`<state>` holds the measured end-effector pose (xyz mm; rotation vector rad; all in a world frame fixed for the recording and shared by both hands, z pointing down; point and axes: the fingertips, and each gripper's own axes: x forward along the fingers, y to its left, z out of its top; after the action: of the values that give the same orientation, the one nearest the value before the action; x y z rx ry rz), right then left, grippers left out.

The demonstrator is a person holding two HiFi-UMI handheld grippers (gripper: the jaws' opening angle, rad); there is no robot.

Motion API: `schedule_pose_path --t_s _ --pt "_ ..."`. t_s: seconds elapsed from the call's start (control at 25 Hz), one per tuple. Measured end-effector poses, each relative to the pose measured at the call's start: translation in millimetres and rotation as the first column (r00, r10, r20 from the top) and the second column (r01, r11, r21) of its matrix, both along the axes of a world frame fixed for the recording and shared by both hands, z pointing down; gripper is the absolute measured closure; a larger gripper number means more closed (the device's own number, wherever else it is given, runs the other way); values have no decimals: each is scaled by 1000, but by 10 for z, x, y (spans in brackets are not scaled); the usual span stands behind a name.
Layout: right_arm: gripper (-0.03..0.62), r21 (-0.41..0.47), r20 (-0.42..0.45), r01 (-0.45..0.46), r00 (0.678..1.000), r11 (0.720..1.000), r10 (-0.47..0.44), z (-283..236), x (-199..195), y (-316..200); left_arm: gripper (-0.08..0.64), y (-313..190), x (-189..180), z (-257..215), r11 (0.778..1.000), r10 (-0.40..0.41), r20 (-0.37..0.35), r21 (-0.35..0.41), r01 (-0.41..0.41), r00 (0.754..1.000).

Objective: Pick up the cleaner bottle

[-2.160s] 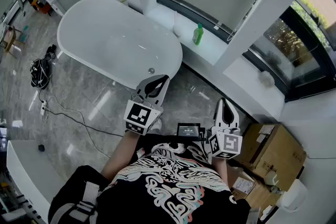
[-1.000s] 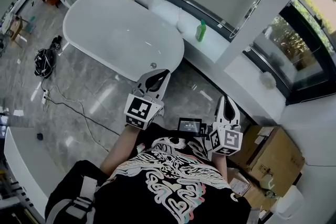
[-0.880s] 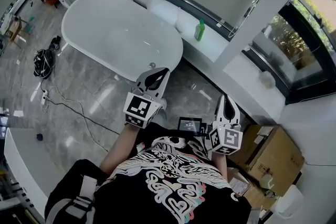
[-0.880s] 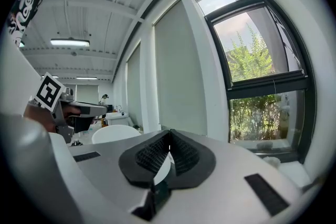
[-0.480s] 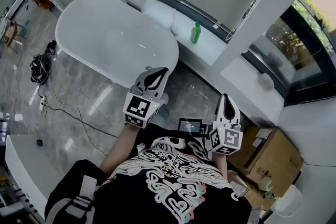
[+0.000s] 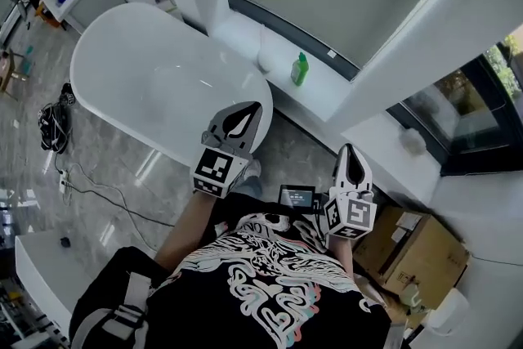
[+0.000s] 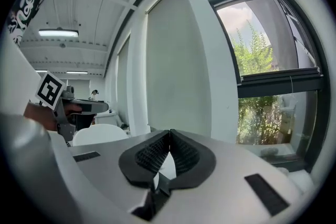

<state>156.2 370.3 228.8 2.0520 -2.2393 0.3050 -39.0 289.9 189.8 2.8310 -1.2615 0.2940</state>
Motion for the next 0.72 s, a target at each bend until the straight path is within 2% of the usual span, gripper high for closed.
schedule_pose_path --t_s 0.36,0.56,0.72 --pt "565 -15 7 -17 1000 1000 17 -13 -160 -1215 546 -1311 -172 7 1000 -2 2 -3 2 1000" --pt "565 -24 2 -39 999 999 39 -13 -187 -1719 546 -1796 -249 -88 1000 2 9 30 -3 1000" --pt "565 -9 17 -36 999 999 36 -35 -256 -2012 545 -2104 -294 -50 1000 6 2 21 -6 1000"
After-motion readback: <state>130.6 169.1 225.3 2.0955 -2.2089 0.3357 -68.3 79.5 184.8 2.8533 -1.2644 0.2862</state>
